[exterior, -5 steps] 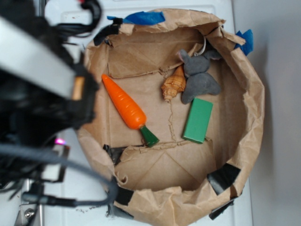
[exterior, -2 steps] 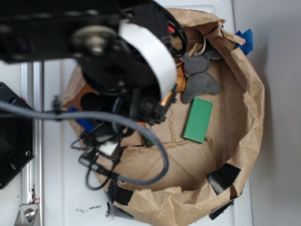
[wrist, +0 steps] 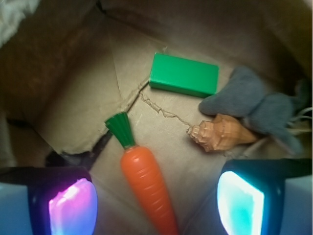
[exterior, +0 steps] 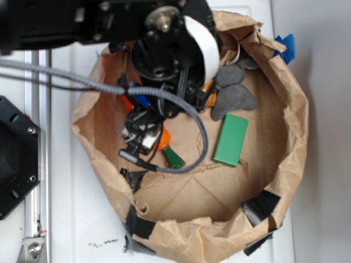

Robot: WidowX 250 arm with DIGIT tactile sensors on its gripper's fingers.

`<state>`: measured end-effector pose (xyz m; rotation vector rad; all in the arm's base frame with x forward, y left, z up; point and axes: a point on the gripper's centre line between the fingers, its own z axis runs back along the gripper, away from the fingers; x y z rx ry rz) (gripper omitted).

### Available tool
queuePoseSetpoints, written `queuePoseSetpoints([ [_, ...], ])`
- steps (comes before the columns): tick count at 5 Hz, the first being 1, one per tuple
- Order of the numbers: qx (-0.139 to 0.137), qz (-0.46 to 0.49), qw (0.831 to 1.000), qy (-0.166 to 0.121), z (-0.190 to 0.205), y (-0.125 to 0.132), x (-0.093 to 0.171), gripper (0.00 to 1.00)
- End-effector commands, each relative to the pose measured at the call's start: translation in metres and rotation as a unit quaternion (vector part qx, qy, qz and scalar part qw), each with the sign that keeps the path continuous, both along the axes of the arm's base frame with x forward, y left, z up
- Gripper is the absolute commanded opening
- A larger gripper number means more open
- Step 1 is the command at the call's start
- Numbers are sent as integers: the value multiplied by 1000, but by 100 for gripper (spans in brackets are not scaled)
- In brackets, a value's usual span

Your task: Grab the carrot.

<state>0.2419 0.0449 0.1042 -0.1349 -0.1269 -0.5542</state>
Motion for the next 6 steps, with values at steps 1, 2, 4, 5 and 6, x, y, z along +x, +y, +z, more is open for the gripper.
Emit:
queuePoseSetpoints([
  [1, -36, -20, 999, -22, -25, -10, 6, 100],
  [2, -36, -49, 998, -10, -44, -33, 0, 100],
  [4, -20, -83, 996, 23, -74, -56, -9, 100],
  [5, -24, -77, 996, 40, -86, -55, -9, 100],
  [6, -16, -72, 996, 45, -91, -55, -10, 81],
])
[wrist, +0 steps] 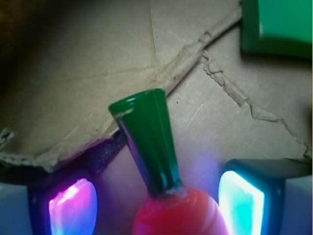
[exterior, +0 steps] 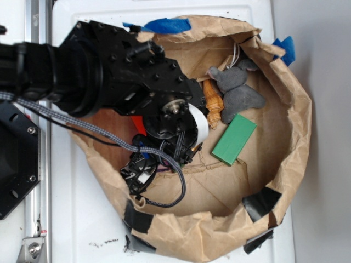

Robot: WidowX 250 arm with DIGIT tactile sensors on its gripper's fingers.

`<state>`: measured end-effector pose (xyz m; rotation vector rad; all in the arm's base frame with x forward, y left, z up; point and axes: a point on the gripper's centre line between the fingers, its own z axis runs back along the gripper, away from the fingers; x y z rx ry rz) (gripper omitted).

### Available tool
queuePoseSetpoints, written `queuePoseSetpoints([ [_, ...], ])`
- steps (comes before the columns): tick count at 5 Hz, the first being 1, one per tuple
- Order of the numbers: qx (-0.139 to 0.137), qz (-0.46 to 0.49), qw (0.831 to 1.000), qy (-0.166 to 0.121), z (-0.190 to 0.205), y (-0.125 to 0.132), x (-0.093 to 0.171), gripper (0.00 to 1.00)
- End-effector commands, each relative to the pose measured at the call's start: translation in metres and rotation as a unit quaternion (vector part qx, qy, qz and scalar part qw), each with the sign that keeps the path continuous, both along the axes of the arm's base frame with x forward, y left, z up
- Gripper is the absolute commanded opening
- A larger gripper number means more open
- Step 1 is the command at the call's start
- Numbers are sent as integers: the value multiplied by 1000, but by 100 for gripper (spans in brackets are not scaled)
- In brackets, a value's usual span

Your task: Grab the carrot.

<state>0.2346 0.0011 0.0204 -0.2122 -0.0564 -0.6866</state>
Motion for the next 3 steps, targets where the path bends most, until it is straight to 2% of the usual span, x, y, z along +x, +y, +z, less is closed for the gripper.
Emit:
queuePoseSetpoints([
  [1, 6, 5, 1000, -1, -4, -11, -2, 0],
  [3, 7, 6, 1000, -14, 6, -9, -2, 0],
])
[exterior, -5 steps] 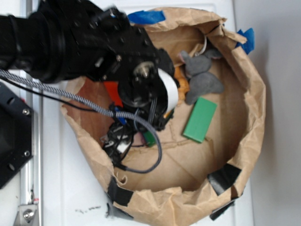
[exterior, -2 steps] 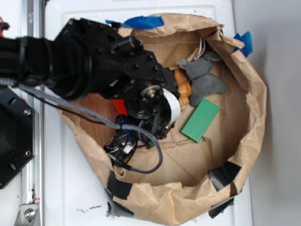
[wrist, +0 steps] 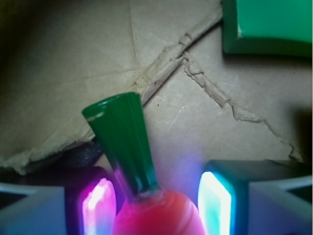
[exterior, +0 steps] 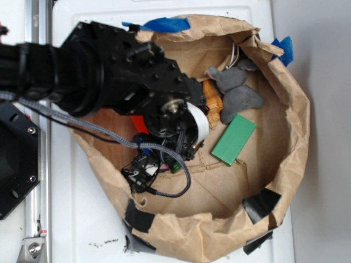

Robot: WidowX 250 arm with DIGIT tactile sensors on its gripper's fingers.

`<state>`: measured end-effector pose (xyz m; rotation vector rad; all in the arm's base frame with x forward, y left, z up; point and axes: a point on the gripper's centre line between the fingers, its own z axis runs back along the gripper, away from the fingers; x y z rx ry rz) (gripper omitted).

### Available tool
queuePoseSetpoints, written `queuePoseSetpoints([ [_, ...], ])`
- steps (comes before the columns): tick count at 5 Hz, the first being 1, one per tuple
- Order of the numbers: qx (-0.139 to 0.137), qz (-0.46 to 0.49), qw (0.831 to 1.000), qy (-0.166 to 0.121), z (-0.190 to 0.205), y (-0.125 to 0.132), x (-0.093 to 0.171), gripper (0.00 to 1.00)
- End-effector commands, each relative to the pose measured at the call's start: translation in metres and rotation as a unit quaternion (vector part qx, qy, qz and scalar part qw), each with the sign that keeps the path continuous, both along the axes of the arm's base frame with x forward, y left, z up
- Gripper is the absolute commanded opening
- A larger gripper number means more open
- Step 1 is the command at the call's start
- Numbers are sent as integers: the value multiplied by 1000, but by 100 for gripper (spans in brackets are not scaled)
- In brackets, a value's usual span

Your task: Grab the carrot.

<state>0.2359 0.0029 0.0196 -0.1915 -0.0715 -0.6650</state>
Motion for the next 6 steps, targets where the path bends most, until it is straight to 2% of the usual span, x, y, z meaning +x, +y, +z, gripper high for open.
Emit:
queuePoseSetpoints([
  [1, 14, 1, 999, -34, 31, -9, -2, 0],
  [2, 8, 43, 994, -105, 81, -31, 11, 0],
  [3, 22, 167, 974, -150, 133, -41, 24, 0],
  [4, 2, 293, 945, -145, 154, -27, 21, 0],
  [5, 2, 411, 902, -130, 162, 0, 15, 0],
  [6, 7, 502, 856, -126, 165, 9, 10, 0],
])
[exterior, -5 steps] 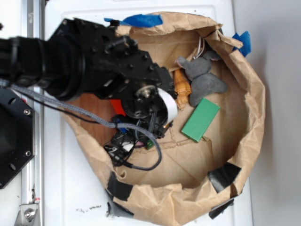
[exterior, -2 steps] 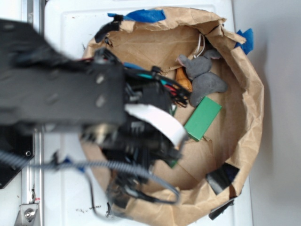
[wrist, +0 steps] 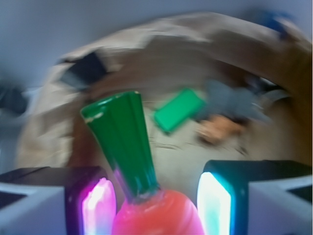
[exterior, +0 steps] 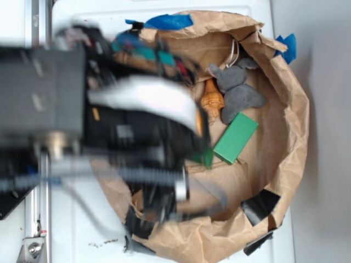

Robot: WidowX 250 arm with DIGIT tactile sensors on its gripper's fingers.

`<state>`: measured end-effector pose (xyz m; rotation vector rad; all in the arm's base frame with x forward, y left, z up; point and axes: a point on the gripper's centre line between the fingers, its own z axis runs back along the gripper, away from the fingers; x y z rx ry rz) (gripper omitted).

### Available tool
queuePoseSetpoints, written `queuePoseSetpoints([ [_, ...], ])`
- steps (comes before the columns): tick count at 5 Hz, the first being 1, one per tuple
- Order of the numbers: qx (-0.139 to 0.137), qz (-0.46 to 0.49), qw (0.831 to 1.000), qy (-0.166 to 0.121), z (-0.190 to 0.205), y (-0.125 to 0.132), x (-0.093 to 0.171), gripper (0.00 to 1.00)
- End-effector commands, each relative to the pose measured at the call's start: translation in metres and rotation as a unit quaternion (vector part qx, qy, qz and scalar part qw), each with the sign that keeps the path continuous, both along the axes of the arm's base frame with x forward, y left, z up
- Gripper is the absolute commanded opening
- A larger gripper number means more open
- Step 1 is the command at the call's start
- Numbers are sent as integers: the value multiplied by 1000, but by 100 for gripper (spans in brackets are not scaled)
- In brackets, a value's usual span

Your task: Grab the carrot.

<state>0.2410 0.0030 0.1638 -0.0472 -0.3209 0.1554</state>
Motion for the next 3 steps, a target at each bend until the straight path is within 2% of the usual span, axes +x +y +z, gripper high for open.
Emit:
queuePoseSetpoints([
  [1, -23, 111, 993, -24, 18, 16, 10, 0],
  [3, 4, 71, 997, -6, -5, 5, 24, 0],
])
